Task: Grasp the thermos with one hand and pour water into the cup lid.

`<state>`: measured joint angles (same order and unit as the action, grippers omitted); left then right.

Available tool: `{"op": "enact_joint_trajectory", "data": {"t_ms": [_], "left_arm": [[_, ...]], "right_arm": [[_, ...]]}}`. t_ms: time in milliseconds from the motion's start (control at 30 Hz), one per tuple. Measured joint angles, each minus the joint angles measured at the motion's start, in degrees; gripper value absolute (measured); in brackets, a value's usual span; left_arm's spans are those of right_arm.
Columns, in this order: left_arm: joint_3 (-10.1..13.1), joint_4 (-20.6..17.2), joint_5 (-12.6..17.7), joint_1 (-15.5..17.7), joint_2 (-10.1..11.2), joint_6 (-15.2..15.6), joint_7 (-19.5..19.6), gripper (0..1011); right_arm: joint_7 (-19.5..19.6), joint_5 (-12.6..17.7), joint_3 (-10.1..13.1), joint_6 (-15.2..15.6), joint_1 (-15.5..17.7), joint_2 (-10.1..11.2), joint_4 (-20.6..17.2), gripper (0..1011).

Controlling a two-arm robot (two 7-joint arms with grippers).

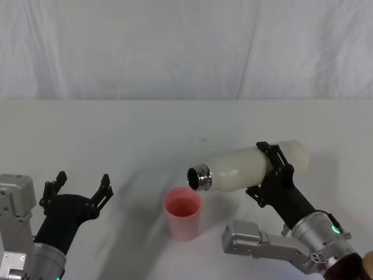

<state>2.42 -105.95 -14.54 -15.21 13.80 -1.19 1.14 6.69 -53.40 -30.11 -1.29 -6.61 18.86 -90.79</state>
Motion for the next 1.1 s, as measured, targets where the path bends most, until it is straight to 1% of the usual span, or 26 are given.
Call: {"op": "enact_joint_trajectory", "data": {"t_ms": [633,1100], "left_arm": [[0.00,0.00,0.00,0.00,0.00,0.00,0.00,1001],[0.00,0.00,0.00,0.00,0.00,0.00,0.00,1001]], "right_arm": [[0.86,-2.61,-1.69,1.11,-1.44,0.80,0.65,960],[1.14,-3.10,-2.22,1.35,-2.14,1.08,1.10,960]]}}
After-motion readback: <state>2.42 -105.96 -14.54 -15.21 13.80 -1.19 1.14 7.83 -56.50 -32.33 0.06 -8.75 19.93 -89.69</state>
